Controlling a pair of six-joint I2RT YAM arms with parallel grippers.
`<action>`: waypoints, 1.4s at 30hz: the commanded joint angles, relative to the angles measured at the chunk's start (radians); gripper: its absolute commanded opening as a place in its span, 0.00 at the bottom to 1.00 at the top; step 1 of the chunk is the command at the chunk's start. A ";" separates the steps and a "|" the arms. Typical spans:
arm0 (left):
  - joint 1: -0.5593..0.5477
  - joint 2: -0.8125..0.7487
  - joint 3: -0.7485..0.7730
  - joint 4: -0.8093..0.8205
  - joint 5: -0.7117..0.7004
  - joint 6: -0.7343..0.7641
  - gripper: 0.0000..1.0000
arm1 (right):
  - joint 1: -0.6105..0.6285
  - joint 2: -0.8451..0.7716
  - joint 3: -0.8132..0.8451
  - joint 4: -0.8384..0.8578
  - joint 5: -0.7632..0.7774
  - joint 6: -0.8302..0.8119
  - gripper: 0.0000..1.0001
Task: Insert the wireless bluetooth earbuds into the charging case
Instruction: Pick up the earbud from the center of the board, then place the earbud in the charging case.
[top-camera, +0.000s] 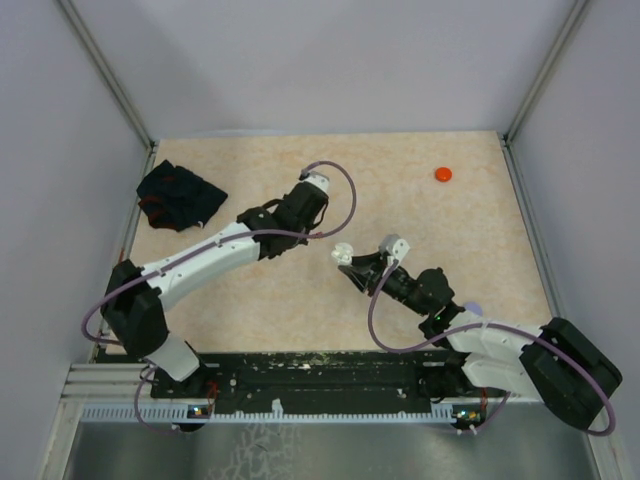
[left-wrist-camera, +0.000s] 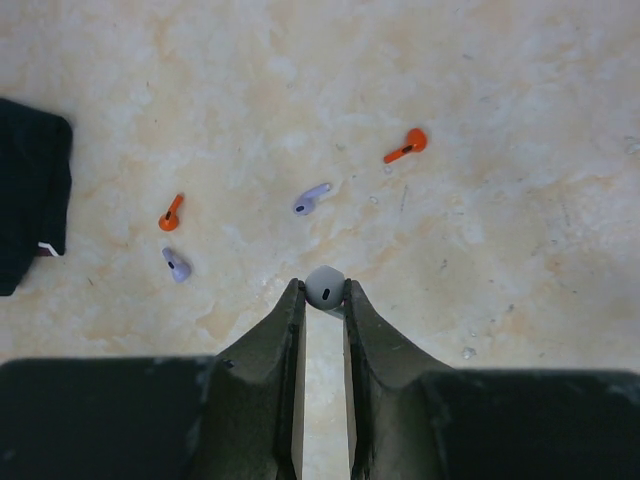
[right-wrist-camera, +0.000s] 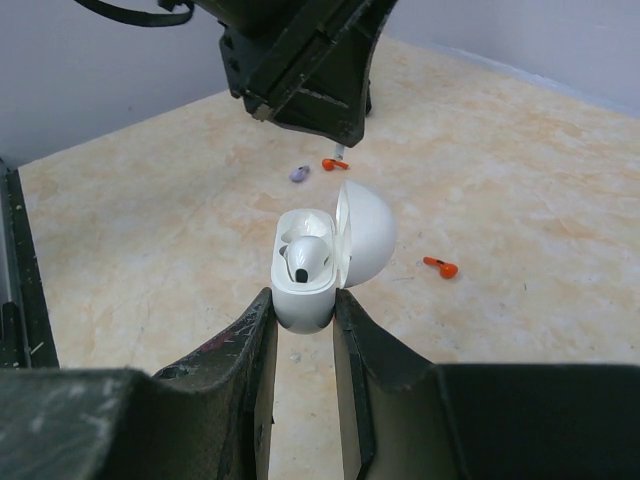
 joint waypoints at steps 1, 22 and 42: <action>-0.088 -0.076 -0.022 0.050 -0.137 -0.004 0.17 | 0.000 -0.026 0.002 0.062 0.023 -0.011 0.00; -0.378 -0.375 -0.444 0.828 -0.147 0.471 0.15 | 0.001 0.013 -0.069 0.263 0.070 -0.078 0.00; -0.435 -0.351 -0.593 1.196 0.065 0.703 0.15 | 0.000 -0.023 -0.079 0.264 0.061 -0.083 0.00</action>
